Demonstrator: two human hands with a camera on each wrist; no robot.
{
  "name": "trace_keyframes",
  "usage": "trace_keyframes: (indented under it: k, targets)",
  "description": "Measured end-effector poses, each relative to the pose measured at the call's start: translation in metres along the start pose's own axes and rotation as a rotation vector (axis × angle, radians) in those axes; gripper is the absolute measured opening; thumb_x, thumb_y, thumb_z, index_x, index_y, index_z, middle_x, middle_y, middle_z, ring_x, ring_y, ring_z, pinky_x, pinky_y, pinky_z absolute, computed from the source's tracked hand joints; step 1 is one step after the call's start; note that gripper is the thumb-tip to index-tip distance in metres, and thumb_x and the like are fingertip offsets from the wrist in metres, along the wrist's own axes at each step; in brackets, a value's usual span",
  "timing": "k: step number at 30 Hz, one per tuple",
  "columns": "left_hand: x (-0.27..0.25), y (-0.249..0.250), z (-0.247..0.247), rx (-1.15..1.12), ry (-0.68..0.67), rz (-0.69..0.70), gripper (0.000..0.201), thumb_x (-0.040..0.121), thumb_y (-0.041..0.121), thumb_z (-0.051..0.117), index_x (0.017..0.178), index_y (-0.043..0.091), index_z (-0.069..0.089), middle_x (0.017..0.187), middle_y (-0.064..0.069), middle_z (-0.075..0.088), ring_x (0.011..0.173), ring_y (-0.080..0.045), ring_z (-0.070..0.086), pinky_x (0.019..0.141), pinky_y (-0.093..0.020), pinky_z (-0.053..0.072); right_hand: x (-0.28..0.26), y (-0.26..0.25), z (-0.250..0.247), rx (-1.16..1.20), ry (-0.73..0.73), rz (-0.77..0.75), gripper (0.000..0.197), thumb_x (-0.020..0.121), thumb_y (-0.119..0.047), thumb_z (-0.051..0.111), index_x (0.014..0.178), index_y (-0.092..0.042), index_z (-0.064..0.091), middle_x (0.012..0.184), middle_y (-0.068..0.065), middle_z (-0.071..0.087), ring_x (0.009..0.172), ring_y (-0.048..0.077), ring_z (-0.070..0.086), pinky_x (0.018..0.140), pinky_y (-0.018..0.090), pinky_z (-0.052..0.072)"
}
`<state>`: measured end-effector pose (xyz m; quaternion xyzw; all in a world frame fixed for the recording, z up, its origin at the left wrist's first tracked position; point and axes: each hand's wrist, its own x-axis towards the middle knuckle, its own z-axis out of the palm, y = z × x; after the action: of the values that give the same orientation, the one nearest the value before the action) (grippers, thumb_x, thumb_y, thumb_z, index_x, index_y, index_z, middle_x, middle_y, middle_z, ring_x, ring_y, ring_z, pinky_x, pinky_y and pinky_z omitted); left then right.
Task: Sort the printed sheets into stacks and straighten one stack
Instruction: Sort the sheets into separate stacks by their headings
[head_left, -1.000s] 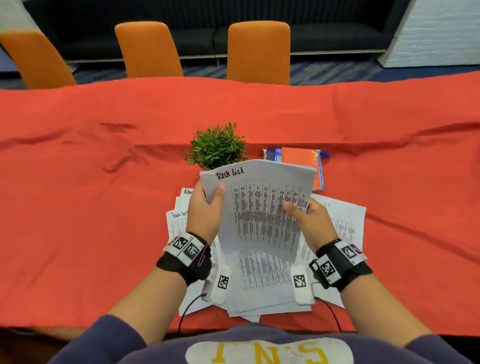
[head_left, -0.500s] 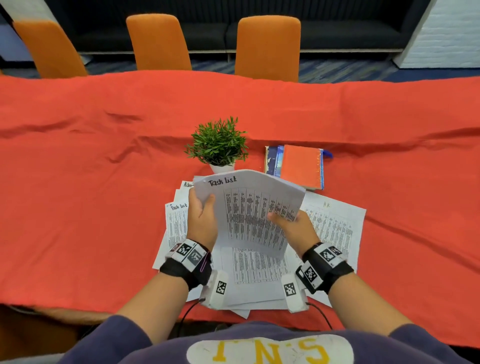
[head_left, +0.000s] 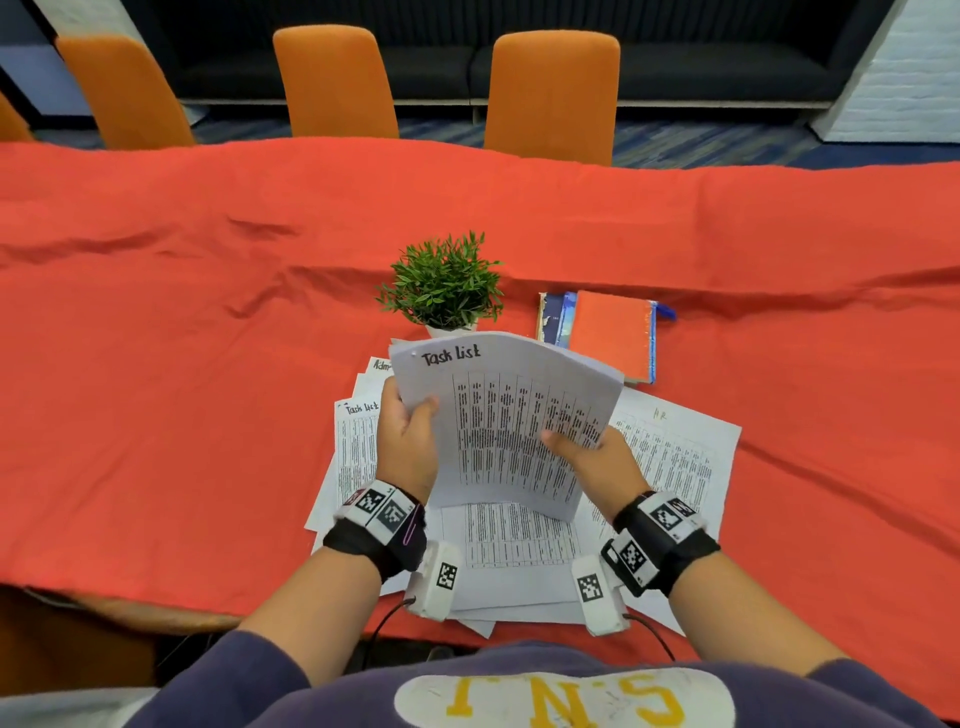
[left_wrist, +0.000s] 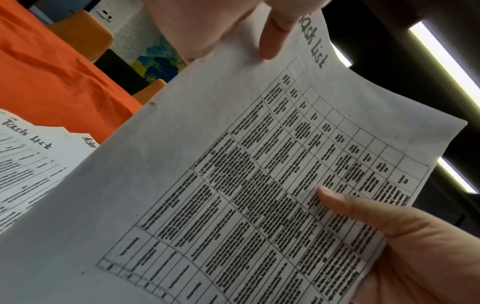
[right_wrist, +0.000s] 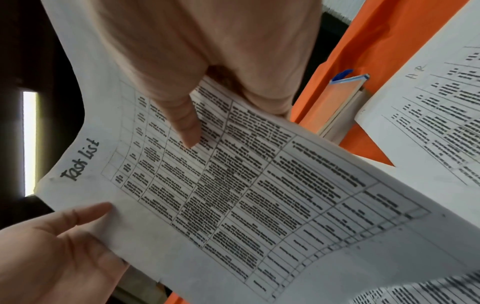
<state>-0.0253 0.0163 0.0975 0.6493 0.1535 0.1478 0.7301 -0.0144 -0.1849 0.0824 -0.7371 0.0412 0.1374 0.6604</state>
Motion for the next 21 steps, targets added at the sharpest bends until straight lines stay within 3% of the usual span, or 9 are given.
trace_keyframes:
  k: [3, 6, 9, 11, 13, 15, 18, 21]
  targets:
    - [0.001, -0.005, -0.002, 0.020, 0.008, -0.012, 0.035, 0.092, -0.004, 0.042, 0.097, 0.029, 0.052, 0.092, 0.004, 0.067, 0.079, -0.010, 0.067, 0.068, -0.031, 0.053, 0.002, 0.006, 0.002, -0.011, -0.029, -0.007, 0.032, 0.085, -0.028, 0.069, 0.116, -0.026, 0.062, 0.110, -0.013, 0.067, 0.107, 0.011, 0.061, 0.100, 0.042, 0.045]
    - [-0.002, -0.019, -0.005, 0.043, 0.019, -0.084, 0.034, 0.091, -0.005, 0.041, 0.098, 0.027, 0.050, 0.092, 0.001, 0.064, 0.082, -0.016, 0.062, 0.065, -0.030, 0.050, 0.003, 0.015, 0.001, -0.027, -0.068, 0.041, 0.028, 0.086, -0.024, 0.068, 0.109, -0.031, 0.055, 0.097, -0.022, 0.059, 0.100, 0.007, 0.056, 0.100, 0.036, 0.039]
    - [-0.005, -0.034, -0.008, 0.091, 0.009, -0.137, 0.033, 0.091, -0.003, 0.039, 0.101, 0.027, 0.049, 0.095, 0.003, 0.061, 0.082, -0.013, 0.058, 0.065, -0.027, 0.045, 0.002, 0.026, 0.002, -0.081, -0.084, 0.079, 0.023, 0.086, -0.024, 0.068, 0.102, -0.036, 0.056, 0.099, -0.020, 0.061, 0.100, 0.007, 0.058, 0.105, 0.039, 0.041]
    - [-0.004, -0.047, -0.010, 0.150, 0.005, -0.173, 0.033, 0.091, -0.002, 0.040, 0.108, 0.025, 0.048, 0.097, 0.009, 0.060, 0.084, -0.006, 0.055, 0.066, -0.022, 0.042, 0.000, 0.031, 0.003, -0.128, -0.076, 0.095, 0.031, 0.086, -0.028, 0.067, 0.116, -0.029, 0.057, 0.115, -0.010, 0.064, 0.112, 0.014, 0.059, 0.107, 0.039, 0.039]
    - [-0.003, -0.059, -0.013, 0.193, -0.016, -0.218, 0.035, 0.092, 0.000, 0.041, 0.115, 0.025, 0.048, 0.100, 0.014, 0.059, 0.089, -0.004, 0.054, 0.069, -0.018, 0.040, -0.002, 0.031, 0.005, -0.158, -0.050, 0.148, 0.060, 0.088, -0.034, 0.064, 0.139, -0.011, 0.042, 0.140, 0.006, 0.051, 0.131, 0.026, 0.046, 0.107, 0.039, 0.034]
    - [-0.003, -0.067, -0.016, 0.242, -0.041, -0.256, 0.034, 0.094, 0.001, 0.042, 0.121, 0.021, 0.048, 0.103, 0.011, 0.059, 0.089, -0.001, 0.053, 0.068, -0.014, 0.039, 0.000, 0.032, 0.007, -0.160, -0.035, 0.176, 0.072, 0.088, -0.036, 0.063, 0.144, -0.002, 0.032, 0.144, 0.011, 0.046, 0.132, 0.029, 0.043, 0.107, 0.040, 0.034]
    - [0.004, -0.069, -0.021, 0.253, -0.048, -0.264, 0.029, 0.095, 0.004, 0.044, 0.120, 0.019, 0.048, 0.110, 0.001, 0.060, 0.092, -0.010, 0.058, 0.074, -0.021, 0.046, 0.005, 0.028, 0.018, -0.162, 0.011, 0.157, 0.079, 0.079, -0.046, 0.066, 0.142, -0.008, 0.040, 0.120, 0.002, 0.063, 0.108, 0.021, 0.059, 0.104, 0.041, 0.039]
    - [0.020, -0.061, -0.035, 0.256, -0.048, -0.237, 0.030, 0.094, 0.005, 0.047, 0.121, 0.020, 0.051, 0.113, 0.001, 0.063, 0.102, -0.017, 0.060, 0.091, -0.032, 0.048, 0.011, 0.017, 0.035, -0.087, 0.064, 0.136, 0.062, 0.088, -0.031, 0.065, 0.140, -0.007, 0.041, 0.124, -0.007, 0.050, 0.120, 0.011, 0.045, 0.107, 0.038, 0.033]
